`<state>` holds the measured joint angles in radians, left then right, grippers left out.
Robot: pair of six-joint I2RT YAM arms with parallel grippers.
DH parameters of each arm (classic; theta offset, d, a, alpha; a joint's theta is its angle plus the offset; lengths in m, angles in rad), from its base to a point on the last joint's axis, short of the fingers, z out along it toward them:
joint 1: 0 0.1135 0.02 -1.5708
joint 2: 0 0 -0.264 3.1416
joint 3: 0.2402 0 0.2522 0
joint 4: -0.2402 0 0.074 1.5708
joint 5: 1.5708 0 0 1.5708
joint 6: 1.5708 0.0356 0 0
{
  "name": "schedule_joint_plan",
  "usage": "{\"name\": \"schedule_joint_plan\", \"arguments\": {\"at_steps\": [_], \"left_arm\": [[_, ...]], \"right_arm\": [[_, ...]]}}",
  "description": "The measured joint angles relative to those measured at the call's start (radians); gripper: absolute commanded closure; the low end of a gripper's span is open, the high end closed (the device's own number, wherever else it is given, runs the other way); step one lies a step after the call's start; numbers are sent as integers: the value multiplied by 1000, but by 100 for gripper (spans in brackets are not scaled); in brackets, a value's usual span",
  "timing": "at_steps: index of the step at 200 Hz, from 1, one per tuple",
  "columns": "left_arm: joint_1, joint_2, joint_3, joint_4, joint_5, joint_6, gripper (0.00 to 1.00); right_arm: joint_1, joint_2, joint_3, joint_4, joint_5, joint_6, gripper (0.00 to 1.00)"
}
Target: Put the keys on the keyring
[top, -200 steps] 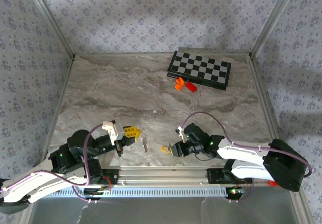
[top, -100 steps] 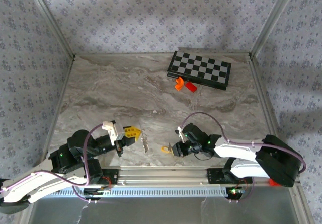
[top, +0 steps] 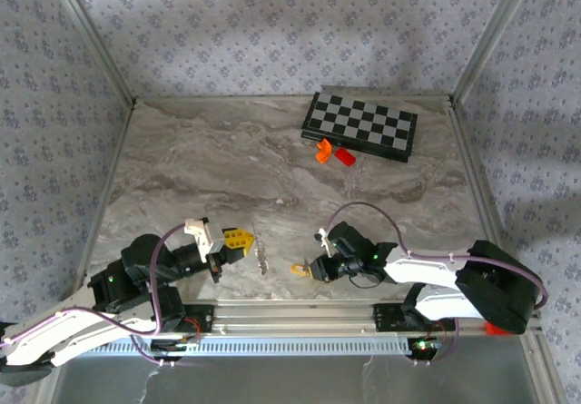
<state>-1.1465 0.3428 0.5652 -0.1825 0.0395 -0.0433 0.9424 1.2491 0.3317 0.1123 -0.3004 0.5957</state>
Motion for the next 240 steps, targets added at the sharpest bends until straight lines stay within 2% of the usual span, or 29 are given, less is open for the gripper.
{"name": "schedule_joint_plan", "arguments": {"at_steps": [61, 158, 205, 240], "left_arm": [[0, 0, 0, 0, 0, 0, 100], [0, 0, -2, 0, 0, 0, 100], [0, -1, -8, 1, 0, 0, 100], [0, 0, -8, 1, 1, 0, 100]], "right_arm": [[5, 11, 0, 27, -6, 0, 81], [27, 14, 0, 47, -29, 2, 93], [31, -56, 0, -5, -25, -36, 99], [74, -216, 23, -122, 5, -138, 100]]}}
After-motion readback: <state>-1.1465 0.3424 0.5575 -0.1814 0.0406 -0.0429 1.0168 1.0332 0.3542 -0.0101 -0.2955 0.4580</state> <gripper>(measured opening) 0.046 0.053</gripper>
